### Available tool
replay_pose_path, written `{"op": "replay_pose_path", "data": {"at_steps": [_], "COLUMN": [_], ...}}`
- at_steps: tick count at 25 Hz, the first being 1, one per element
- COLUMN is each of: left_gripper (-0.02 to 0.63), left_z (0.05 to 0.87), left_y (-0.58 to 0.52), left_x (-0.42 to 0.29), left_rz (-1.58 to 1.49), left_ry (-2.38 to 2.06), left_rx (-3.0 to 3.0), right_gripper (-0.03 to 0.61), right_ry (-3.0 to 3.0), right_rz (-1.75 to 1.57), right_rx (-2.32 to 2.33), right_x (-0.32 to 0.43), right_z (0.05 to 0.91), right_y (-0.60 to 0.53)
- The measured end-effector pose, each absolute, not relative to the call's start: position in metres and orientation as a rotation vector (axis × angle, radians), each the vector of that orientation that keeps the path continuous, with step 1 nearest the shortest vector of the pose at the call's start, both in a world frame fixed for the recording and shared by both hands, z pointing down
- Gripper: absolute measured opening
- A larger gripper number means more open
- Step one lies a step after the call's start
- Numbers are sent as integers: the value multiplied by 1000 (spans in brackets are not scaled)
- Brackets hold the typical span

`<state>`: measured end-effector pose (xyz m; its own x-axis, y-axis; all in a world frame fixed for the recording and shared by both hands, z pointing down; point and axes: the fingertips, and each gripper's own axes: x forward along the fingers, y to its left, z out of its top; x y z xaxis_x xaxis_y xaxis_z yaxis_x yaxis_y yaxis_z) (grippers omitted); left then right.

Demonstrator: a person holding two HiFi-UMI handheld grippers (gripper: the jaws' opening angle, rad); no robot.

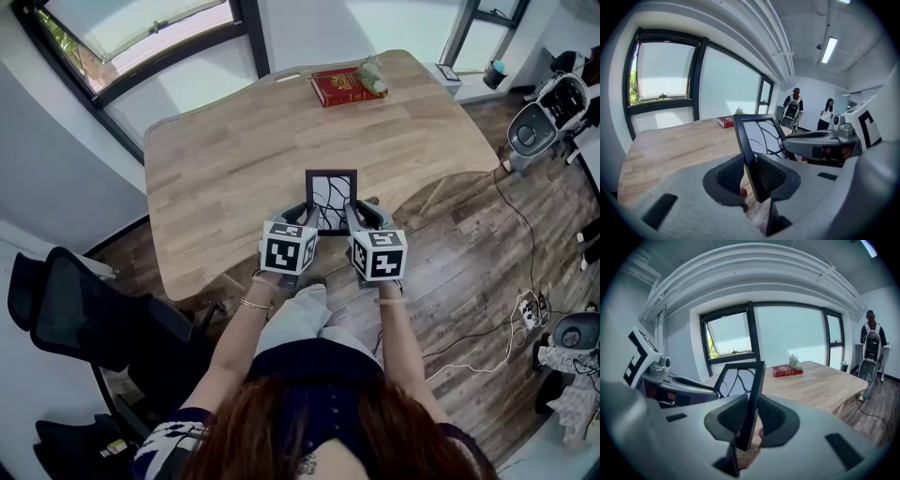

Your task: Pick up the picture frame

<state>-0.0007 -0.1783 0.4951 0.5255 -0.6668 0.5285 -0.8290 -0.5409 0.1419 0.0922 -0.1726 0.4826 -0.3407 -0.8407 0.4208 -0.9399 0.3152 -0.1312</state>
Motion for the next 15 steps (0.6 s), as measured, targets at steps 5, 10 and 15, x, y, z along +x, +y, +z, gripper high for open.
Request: {"op": "replay_pose_path", "data": {"at_steps": [5,10,15], "left_gripper": [100,100,100], "left_z": [477,463,447], "left_y": [-163,-146,-129], "left_x": [-1,0,-1], "left_rz": [575,565,545], "left_ry": [-1260,-1288,-1310], "left_rx": [2429,2455,2489], "right_gripper": [74,74,74], "right_ry": [-2334,-2358,-2382], "right_rz": [467,451,421], "right_rx": [1635,1652,1677], "right_x": [92,93,93], "right_z": [465,452,437], "right_y": [-157,-140,-123]}}
